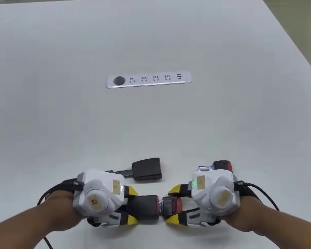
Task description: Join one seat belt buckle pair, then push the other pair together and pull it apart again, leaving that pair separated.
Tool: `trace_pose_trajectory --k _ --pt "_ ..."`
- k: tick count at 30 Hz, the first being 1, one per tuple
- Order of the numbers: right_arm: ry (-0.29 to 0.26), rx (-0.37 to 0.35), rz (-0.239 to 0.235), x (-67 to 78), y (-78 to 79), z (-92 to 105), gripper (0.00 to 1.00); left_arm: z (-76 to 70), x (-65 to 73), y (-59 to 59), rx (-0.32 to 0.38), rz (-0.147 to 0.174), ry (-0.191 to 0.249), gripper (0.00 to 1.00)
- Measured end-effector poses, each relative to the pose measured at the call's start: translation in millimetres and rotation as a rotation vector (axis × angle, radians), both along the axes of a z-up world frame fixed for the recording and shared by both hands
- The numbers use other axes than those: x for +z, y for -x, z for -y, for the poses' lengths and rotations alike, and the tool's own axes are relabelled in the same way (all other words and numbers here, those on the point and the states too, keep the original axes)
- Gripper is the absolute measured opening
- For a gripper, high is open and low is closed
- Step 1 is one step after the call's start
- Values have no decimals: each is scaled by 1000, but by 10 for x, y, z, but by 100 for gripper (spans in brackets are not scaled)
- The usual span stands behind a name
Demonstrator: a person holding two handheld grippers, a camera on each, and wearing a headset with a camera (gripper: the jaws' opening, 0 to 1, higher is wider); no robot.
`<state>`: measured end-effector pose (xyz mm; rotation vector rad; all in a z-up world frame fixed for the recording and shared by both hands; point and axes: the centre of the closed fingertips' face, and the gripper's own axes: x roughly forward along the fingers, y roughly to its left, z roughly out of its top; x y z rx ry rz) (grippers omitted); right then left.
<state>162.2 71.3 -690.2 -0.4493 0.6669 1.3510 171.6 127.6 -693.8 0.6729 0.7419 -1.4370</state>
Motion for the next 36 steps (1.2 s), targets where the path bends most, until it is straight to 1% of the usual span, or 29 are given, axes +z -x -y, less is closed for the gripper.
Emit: trace_pose_trajectory --k 5,8,19,25,36 --pt "-37 -2 4 51 9 -2 33 -9 -5 -6 -8 -2 19 32" --pt "-56 -6 9 74 10 -8 33 22 16 12 -9 -6 25 32" --pt "-111 -31 11 92 -5 24 32 30 49 2 -4 -12 54 32" --pt "-128 -33 8 103 -7 33 32 23 47 -9 -3 -19 71 31" --pt "-153 -49 -2 100 -23 51 32 15 53 -3 -10 -32 78 31"
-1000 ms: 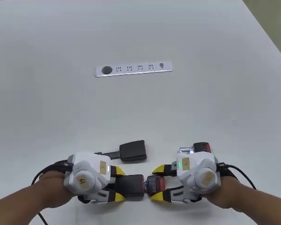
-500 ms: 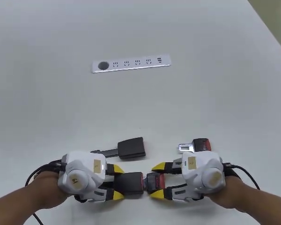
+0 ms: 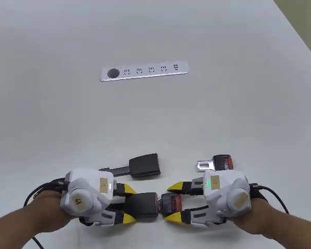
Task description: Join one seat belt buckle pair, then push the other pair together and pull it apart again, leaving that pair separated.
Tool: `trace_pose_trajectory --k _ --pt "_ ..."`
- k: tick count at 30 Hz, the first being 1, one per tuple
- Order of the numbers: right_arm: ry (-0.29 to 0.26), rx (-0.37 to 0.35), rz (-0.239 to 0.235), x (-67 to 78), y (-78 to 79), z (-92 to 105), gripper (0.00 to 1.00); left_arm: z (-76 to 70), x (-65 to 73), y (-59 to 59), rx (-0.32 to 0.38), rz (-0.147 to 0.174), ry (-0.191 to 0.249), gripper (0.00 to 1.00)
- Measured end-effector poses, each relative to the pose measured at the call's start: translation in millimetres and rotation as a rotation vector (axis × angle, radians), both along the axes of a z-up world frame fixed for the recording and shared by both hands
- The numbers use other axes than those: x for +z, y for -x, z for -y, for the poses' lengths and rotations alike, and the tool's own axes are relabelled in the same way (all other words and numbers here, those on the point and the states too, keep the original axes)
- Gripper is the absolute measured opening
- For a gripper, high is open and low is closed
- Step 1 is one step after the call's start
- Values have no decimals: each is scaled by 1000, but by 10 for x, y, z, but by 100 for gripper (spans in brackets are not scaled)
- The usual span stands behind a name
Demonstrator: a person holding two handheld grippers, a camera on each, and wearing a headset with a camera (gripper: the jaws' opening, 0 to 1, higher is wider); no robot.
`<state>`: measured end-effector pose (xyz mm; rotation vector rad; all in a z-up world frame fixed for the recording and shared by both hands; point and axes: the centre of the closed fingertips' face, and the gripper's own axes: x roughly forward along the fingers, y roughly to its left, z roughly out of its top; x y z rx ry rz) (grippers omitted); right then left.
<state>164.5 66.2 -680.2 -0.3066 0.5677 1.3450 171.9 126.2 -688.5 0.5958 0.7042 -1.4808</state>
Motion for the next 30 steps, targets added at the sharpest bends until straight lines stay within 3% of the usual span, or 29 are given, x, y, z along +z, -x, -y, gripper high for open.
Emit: trace_pose_trajectory --k 15,23,25,30 --pt "13 -4 -3 -1 -12 -7 33 8 -11 -6 -1 3 -17 32" --pt "71 0 -1 -3 -4 -25 34 -18 -33 -15 -1 18 -70 32" --pt "101 13 28 -9 6 -30 34 -20 -46 -7 -19 41 -95 32" --pt "140 6 27 -5 15 -42 35 -23 -52 -6 -4 34 -121 33"
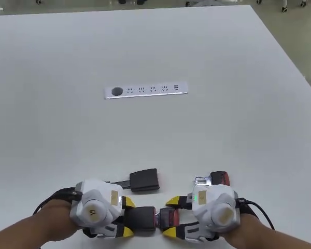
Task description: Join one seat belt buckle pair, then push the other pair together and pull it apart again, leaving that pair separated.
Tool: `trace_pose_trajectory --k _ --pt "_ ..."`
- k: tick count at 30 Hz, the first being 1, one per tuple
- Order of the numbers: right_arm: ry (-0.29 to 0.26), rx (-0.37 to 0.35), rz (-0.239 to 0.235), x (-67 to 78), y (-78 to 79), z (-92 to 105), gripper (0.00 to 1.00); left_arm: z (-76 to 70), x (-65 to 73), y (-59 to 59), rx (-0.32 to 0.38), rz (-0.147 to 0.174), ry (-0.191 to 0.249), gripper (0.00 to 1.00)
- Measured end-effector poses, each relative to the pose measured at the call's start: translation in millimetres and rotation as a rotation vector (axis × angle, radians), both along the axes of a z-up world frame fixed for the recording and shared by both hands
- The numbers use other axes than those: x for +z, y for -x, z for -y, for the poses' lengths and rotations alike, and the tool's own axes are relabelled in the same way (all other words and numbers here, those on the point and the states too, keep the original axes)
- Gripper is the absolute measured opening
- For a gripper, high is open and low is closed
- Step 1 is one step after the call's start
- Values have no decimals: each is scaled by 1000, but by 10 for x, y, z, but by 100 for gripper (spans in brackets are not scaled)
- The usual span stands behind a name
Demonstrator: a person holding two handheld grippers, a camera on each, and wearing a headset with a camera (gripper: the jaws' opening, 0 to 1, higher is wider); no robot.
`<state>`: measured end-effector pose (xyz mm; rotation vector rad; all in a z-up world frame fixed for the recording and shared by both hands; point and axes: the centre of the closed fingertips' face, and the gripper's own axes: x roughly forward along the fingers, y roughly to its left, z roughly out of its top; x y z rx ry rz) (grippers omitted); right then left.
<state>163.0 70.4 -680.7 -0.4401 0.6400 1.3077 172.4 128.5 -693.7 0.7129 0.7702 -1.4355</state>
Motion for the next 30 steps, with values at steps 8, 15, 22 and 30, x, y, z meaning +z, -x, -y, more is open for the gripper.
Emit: trace_pose_trajectory --k 8,15,22,30 --pt "91 -32 2 -77 18 40 38 -43 14 16 26 14 -38 36" --pt "-13 -121 -46 52 25 12 62 -83 146 85 129 -38 25 63" --pt "-61 -204 -28 169 -48 104 68 -41 428 -7 220 -10 101 74" --pt "-90 -265 4 359 -191 360 70 18 543 -173 252 35 124 82"
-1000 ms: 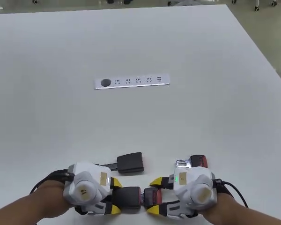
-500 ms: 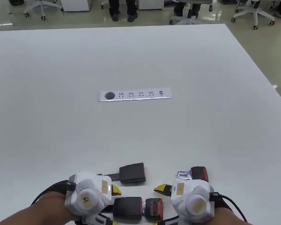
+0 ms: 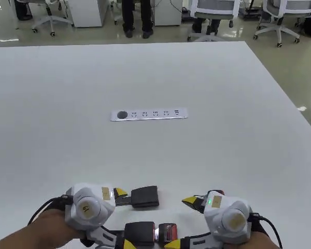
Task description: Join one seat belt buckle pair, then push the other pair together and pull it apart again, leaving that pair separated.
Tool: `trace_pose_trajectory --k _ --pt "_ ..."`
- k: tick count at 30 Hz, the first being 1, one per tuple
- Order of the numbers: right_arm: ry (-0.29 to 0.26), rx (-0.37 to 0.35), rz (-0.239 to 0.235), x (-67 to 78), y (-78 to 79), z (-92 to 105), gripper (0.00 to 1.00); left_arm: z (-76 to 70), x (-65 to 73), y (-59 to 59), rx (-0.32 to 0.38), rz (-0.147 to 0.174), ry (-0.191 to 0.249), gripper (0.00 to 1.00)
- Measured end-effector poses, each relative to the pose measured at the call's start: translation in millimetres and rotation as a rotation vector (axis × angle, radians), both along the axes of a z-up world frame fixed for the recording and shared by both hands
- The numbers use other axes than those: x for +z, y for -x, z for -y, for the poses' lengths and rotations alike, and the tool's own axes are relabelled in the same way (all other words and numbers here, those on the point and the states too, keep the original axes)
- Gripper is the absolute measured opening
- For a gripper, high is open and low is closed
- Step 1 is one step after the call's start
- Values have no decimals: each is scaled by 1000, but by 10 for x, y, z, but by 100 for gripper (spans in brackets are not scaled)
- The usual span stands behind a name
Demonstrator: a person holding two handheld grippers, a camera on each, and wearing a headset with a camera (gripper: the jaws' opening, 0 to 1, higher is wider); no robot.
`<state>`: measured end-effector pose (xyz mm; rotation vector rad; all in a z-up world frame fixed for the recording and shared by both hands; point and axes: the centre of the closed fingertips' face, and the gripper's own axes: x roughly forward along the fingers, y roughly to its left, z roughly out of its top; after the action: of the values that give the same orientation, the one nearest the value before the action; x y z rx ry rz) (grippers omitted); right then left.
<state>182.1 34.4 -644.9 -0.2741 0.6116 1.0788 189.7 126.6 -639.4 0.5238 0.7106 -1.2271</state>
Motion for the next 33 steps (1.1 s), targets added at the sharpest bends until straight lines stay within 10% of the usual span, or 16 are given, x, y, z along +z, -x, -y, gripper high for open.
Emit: trace_pose_trajectory --k 15,33 --pt "32 -59 11 86 -482 826 71 97 49 -301 28 20 9 82" --pt "88 17 -76 -245 -633 1172 69 223 -178 -685 -1 -24 -13 73"
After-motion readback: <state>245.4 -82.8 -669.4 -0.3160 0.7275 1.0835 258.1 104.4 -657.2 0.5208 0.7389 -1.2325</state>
